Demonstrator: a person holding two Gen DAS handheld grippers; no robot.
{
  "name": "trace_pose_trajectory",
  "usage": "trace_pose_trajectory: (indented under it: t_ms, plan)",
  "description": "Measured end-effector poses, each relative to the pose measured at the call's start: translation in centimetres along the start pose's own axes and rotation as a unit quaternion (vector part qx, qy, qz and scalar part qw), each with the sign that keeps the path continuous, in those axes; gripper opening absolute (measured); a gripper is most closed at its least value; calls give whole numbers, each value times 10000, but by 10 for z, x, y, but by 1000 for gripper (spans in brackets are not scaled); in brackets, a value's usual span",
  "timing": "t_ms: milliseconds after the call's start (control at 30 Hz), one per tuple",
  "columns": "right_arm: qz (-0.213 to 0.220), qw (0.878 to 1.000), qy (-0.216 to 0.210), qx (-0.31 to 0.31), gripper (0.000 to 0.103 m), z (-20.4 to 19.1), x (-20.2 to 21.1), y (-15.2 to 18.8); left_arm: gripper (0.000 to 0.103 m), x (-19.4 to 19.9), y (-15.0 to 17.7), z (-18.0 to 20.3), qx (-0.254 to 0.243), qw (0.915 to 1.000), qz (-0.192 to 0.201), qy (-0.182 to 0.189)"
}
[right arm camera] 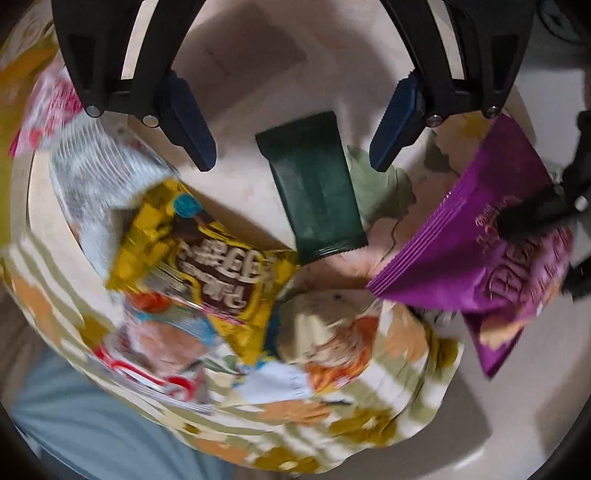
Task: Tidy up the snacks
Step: 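Lift the purple packet with the left tool while the right tool carries the green packet over the box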
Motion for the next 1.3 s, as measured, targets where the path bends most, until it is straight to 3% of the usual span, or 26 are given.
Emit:
trace_pose_trajectory:
  t_ms: [233,467,600,800,1067,1300]
  plan:
    - [-208,9973,95,704,81,-12,-24,-8,69,-2,3,-3,104,9999,-45,-10]
    - [-77,9963,67,850,41,-17,-34,-21,69,-2,4,-5,170,9998,-63,-1]
    - [10,9954,62,958,41,-28,-33,-23,69,1,2,-6,158,9999,-17,-2]
    - [216,9977,-44,644,41,-28,-7,-22,69,21,-7,-6,111,9998,171,46]
    - [701,9974,149,-52,41,-10,60,-16,69,61,-36,12,-247,9970,676,274]
    - [1199,9858,568,-1029,41,25,137,6,69,90,-75,52,-705,9886,1166,633]
Point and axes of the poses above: each gripper's, at about its wrist camera, not at the fingertips, and x roughly against the way its jaws point, z to its right, y to its underside, the point moved 6 cm from there along -x, roughly the way its jaws point, and after that the axes turned 3 degrees about -z, right-handed, at the moved point
